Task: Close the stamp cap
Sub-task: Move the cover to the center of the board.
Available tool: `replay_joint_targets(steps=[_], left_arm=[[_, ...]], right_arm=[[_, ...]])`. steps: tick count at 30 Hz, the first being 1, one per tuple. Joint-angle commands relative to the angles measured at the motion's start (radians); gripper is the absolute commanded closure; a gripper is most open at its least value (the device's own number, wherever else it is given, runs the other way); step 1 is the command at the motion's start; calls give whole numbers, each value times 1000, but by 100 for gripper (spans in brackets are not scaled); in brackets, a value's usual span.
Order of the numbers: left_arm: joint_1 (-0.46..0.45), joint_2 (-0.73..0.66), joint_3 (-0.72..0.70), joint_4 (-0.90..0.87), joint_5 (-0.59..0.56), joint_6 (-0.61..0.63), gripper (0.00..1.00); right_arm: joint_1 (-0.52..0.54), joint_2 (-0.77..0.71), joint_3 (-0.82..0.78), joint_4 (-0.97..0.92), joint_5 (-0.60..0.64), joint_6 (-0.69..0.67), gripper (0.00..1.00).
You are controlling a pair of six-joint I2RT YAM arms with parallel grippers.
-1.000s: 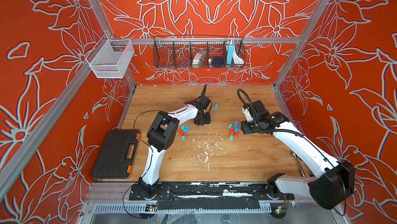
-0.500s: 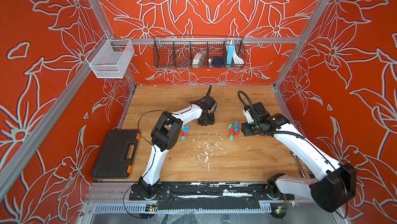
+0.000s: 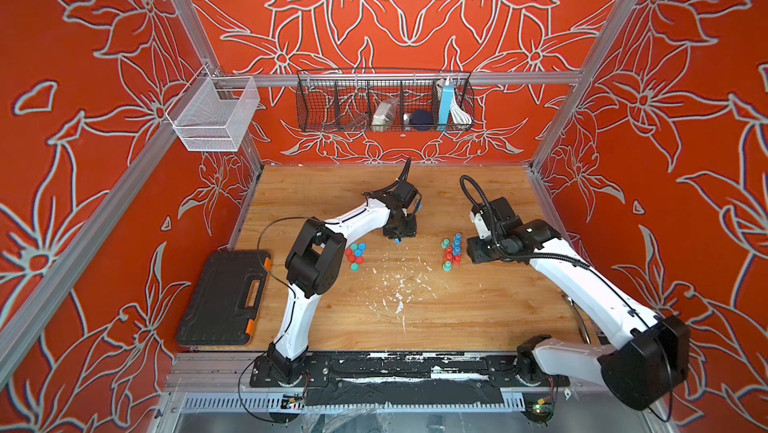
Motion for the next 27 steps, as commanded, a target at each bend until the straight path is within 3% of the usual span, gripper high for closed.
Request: replay_joint_targets(steps=[1,6,17,27], left_arm=[[-3,-81,18,-37,-17,30,54],[32,-191,-52,-61,-10,80,54],[179,-569,-321,-123,-68,202,54],[269,-691,-531,-82,-73,258,54]], right_arm=[[-4,27,43,-26,11,14,45],[-9,131,132,-52,2,-22,45],[-35,416,361,-114,42,-31,46],[-89,657,516,-163,34,-16,48]])
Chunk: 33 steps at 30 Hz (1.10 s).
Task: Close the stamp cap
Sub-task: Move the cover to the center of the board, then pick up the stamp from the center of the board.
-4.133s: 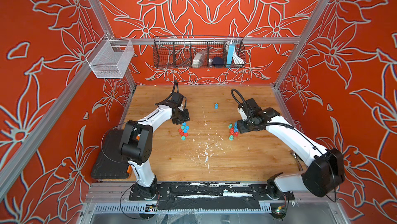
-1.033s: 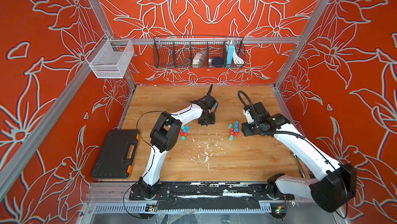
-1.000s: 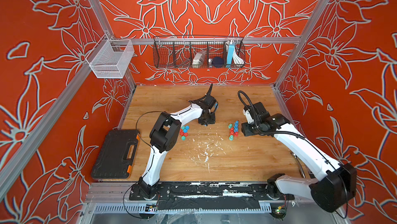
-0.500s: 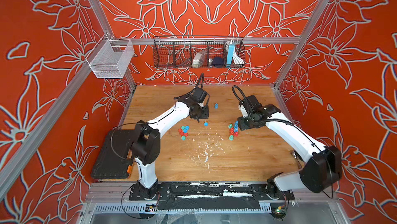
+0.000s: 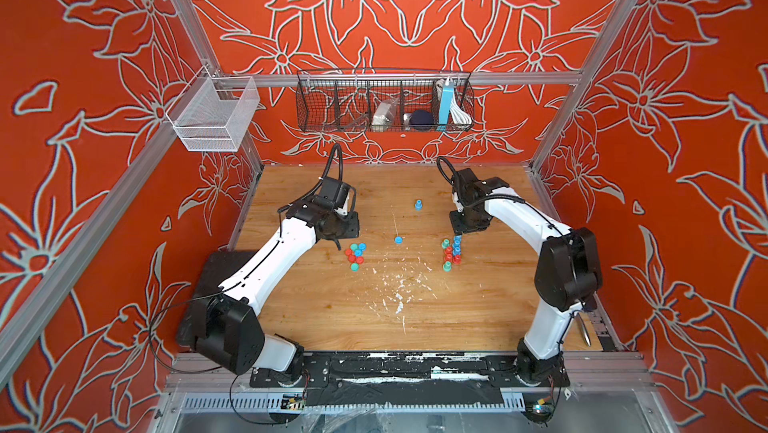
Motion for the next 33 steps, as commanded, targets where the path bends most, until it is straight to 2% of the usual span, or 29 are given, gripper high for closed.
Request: replay_joint_targets(steps=[1,9,33], left_arm=[[10,-20,-57,21,0,33,54],[18,-28,-121,72,37,30,54],[26,-44,-121,70,25,32,55]], right_arm=[[-20,53,54,-56,0,15,49],[-24,129,97,-53,-25,36,52],[-25,207,81,-2,-41,53,59]])
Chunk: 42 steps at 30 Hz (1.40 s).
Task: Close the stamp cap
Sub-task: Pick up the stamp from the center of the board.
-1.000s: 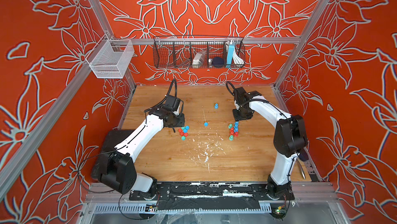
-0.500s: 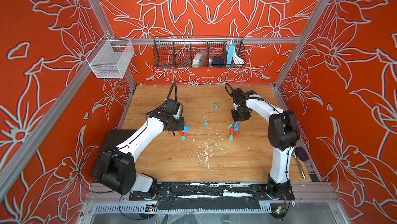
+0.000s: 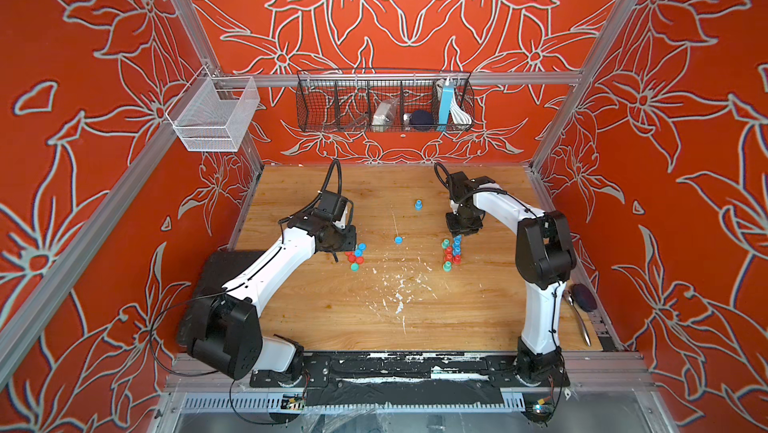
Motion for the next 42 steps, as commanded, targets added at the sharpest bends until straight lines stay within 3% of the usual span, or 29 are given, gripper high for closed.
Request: replay_joint_targets(steps=[1,17,25,36,42], left_arm=[[11,-23,0,2,0,11,55],[24,-25,-3,6,9,9,55],[28,-27,-5,6,9,8,55],[30,-31,-5,5,5,10,55],[32,-31,-5,3,0,11,56]], right_arm=[[-2,24,-3,2,3,14,59],[-3,39,-22,13,34,1,70],[0,4,-21,11,54,7,85],[57,-24,179,-146,95,-13,87],[147,46,345,-238,129,-12,90]])
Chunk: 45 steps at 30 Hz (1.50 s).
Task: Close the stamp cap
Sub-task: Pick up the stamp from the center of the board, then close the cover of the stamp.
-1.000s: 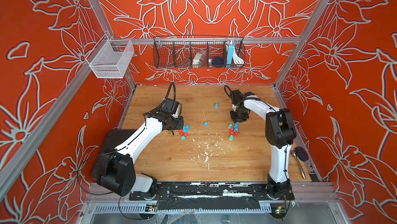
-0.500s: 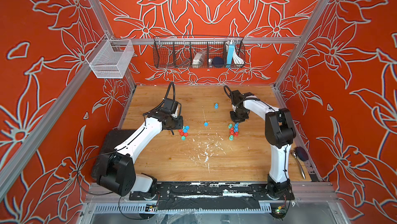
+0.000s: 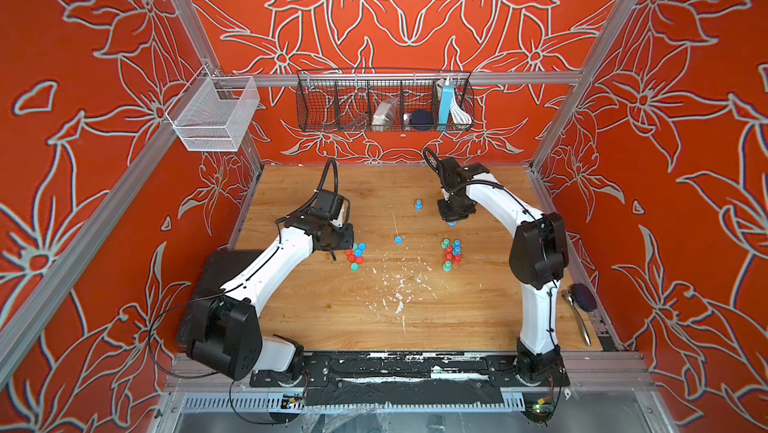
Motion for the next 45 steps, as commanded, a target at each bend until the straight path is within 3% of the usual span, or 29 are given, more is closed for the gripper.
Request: replay_joint_targets(steps=[1,12,21,45], left_arm=[[7,-24,-5,0,-4,11,56],[8,-24,-6,0,-4,13,56],[11,-19,-5,-3,-5,13,56],[19,-22,-5,-4,-5,11,56]], right_arm=[[63,41,101,-113,46,-4,90],[186,286,446,-259,-19,-1,89],[225,406,581,-284,-73,7,92],[273,448,540,-208,-138,42,95]])
